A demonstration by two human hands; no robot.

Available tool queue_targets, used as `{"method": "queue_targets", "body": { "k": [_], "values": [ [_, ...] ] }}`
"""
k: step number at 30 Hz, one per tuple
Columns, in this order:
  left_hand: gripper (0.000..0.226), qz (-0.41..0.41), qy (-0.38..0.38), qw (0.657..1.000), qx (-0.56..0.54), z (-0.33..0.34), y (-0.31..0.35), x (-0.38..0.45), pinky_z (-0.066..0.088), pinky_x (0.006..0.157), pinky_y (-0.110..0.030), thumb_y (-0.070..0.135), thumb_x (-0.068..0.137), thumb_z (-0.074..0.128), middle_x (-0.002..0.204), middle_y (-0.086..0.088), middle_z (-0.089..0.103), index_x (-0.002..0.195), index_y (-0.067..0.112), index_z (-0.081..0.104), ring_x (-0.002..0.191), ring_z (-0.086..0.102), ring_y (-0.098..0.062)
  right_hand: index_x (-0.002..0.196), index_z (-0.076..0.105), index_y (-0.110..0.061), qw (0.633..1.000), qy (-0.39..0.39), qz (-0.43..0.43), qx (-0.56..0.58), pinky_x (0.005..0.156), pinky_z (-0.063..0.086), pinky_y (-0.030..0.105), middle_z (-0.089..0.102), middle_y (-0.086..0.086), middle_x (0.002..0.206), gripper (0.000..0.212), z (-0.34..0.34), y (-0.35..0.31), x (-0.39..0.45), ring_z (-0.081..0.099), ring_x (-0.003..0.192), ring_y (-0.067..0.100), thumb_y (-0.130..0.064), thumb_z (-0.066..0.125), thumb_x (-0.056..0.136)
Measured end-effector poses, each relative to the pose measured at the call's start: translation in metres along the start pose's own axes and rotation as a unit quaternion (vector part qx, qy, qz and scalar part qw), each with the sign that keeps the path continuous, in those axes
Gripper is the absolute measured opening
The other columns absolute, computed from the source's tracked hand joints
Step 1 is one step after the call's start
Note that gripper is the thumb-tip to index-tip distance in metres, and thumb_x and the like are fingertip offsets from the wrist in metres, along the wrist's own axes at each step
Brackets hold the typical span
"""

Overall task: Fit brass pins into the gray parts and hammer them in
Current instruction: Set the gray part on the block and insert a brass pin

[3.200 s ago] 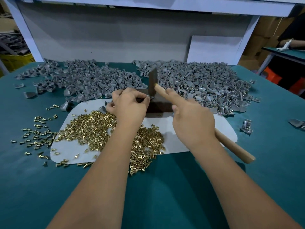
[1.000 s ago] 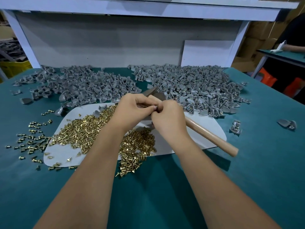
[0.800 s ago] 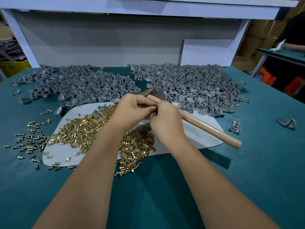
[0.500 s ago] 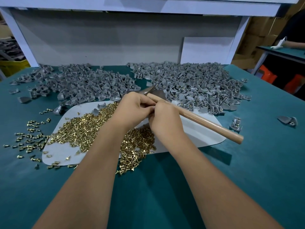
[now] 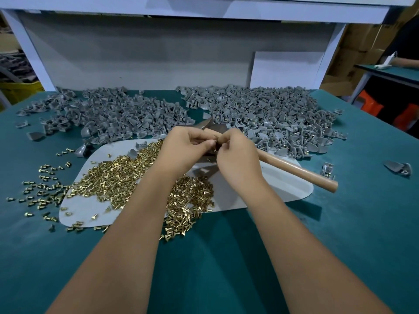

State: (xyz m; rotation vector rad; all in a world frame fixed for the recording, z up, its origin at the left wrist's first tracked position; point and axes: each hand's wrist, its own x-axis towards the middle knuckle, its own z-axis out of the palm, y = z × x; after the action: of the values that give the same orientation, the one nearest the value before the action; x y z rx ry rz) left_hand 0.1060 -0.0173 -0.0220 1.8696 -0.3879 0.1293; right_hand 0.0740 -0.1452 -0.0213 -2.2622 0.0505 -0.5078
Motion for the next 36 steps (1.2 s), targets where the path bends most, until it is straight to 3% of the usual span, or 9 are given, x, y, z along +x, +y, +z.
{"method": "queue_targets", "body": {
  "k": [4,11,16,19,24,29,31,33,36],
  "values": [
    [0.025,-0.007,-0.001,0.99,-0.143,-0.005,-0.006,0.0,0.057,0.088,-0.032,0.002,0.087,0.069,0.094,-0.003,0.077,0.085,0.025,0.079,0.094,0.073,-0.019,0.082,0.056,-0.031,0.986,-0.023,0.031,0.163,0.063,0.058,0.04,0.065,-0.005,0.076,0.015,0.001,-0.001,0.0,0.065,0.068,0.014,-0.016,0.057,0.087],
    [0.025,-0.008,-0.003,0.964,-0.265,-0.002,-0.003,0.001,0.057,0.081,-0.021,-0.008,0.082,0.069,0.092,-0.005,0.077,0.094,0.013,0.073,0.091,0.072,-0.017,0.087,0.059,-0.03,0.987,0.072,-0.056,0.135,0.07,0.053,0.028,0.059,-0.015,0.073,0.023,0.002,0.001,0.001,0.057,0.072,0.0,-0.008,0.066,0.085],
    [0.028,-0.008,-0.007,0.972,-0.235,0.001,0.0,-0.002,0.058,0.083,-0.024,-0.005,0.082,0.072,0.098,-0.004,0.077,0.103,0.013,0.07,0.099,0.072,-0.018,0.087,0.059,-0.031,0.986,0.125,-0.097,0.047,0.07,0.05,0.022,0.057,-0.019,0.073,0.022,-0.035,0.006,-0.001,0.055,0.071,-0.003,-0.01,0.066,0.085],
    [0.023,-0.021,-0.016,0.981,-0.192,0.003,0.003,-0.004,0.057,0.076,-0.019,0.0,0.085,0.071,0.096,-0.001,0.077,0.102,0.014,0.071,0.095,0.073,-0.015,0.085,0.058,-0.029,0.977,0.197,-0.081,0.005,0.061,0.044,0.02,0.054,-0.02,0.068,0.02,-0.082,0.027,-0.002,0.053,0.065,-0.002,-0.009,0.062,0.085],
    [0.018,-0.033,-0.032,0.994,-0.099,0.013,0.007,-0.006,0.059,0.072,-0.021,0.002,0.089,0.066,0.089,0.001,0.077,0.098,0.016,0.075,0.087,0.073,-0.012,0.083,0.061,-0.023,0.951,0.264,0.132,-0.095,0.058,0.035,0.026,0.065,-0.002,0.081,0.009,-0.152,0.094,-0.003,0.055,0.075,0.02,-0.015,0.059,0.084],
    [0.023,-0.031,-0.03,0.997,-0.066,0.018,0.008,-0.008,0.059,0.068,-0.021,0.003,0.093,0.062,0.085,0.003,0.077,0.095,0.021,0.076,0.076,0.072,-0.01,0.103,0.07,-0.014,0.935,0.152,0.287,-0.145,0.07,0.039,0.029,0.068,0.009,0.11,0.022,-0.157,0.136,-0.016,0.056,0.086,0.029,-0.01,0.058,0.085],
    [0.022,-0.023,-0.013,0.997,-0.066,0.015,0.007,-0.008,0.056,0.061,-0.018,0.005,0.094,0.06,0.083,0.002,0.076,0.096,0.02,0.076,0.07,0.069,-0.006,0.117,0.065,-0.016,0.933,0.166,0.289,-0.134,0.075,0.04,0.03,0.064,0.006,0.118,0.035,-0.157,0.128,-0.013,0.057,0.099,0.03,-0.012,0.055,0.084],
    [0.02,-0.014,0.022,0.997,-0.068,0.01,0.007,-0.007,0.051,0.055,-0.015,0.009,0.096,0.059,0.082,0.004,0.076,0.096,0.021,0.075,0.065,0.066,-0.004,0.123,0.059,-0.02,0.929,0.212,0.267,-0.144,0.072,0.039,0.032,0.063,0.006,0.116,0.039,-0.155,0.109,-0.005,0.056,0.097,0.03,-0.014,0.05,0.084],
    [0.02,-0.013,0.116,0.989,-0.095,-0.005,0.006,-0.004,0.047,0.052,-0.012,0.015,0.097,0.056,0.081,0.006,0.076,0.095,0.025,0.073,0.063,0.063,-0.002,0.119,0.058,-0.023,0.94,0.267,0.164,-0.133,0.07,0.037,0.031,0.061,0.004,0.113,0.032,-0.139,0.063,0.009,0.057,0.097,0.026,-0.019,0.046,0.089]
  ]
}}
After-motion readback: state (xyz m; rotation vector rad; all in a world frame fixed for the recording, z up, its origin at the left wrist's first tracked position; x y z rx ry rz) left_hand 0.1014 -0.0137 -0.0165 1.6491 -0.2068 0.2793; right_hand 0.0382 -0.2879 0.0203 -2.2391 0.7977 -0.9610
